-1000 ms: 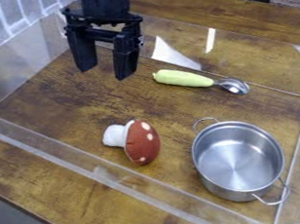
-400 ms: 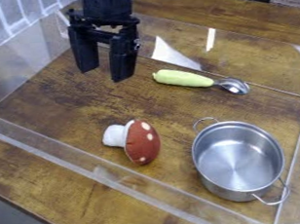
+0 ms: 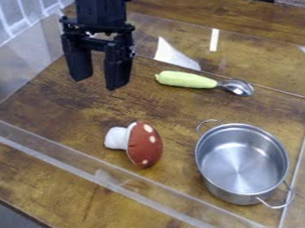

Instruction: Remove the mushroom from the silver pot and put it on the table

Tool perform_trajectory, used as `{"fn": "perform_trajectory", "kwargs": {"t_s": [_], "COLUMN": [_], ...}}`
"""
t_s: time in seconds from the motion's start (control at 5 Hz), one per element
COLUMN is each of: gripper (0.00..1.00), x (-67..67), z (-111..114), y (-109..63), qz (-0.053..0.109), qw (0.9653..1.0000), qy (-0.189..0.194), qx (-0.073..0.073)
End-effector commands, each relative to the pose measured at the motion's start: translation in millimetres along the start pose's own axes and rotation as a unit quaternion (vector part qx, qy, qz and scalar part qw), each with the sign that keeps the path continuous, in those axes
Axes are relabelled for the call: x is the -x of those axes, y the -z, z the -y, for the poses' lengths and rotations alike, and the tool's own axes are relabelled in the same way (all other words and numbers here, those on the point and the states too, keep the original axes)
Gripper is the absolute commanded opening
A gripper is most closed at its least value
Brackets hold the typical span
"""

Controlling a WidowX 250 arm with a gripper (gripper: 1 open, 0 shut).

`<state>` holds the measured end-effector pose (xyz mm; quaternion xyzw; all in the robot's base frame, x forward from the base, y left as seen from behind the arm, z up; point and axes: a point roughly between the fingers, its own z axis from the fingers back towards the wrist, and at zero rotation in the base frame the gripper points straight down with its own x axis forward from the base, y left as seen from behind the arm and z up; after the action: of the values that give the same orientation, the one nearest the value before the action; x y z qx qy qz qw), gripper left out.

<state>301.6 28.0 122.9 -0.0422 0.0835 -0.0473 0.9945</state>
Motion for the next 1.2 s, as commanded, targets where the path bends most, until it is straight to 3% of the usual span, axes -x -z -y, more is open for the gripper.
{"fn": "perform_trajectory", "kwargs": {"t_s": [0.0, 0.2, 0.6, 0.8, 1.0], "gripper": [1.0, 1.0, 1.0, 1.0, 1.0], "x": [5.1, -0.1, -31.3, -36.8, -22.3], "z": [-1.8, 1.3, 2.8, 5.5, 0.2], "y": [-19.8, -17.0, -16.4, -12.2, -5.1], "qz": [0.042, 0.056, 0.063, 0.053, 0.047], "qw": [0.9973, 0.9938, 0.9963, 0.9979, 0.9961], "qy": [-0.06, -0.096, -0.057, -0.034, -0.074], "qx": [-0.001, -0.003, -0.018, -0.018, -0.012]}}
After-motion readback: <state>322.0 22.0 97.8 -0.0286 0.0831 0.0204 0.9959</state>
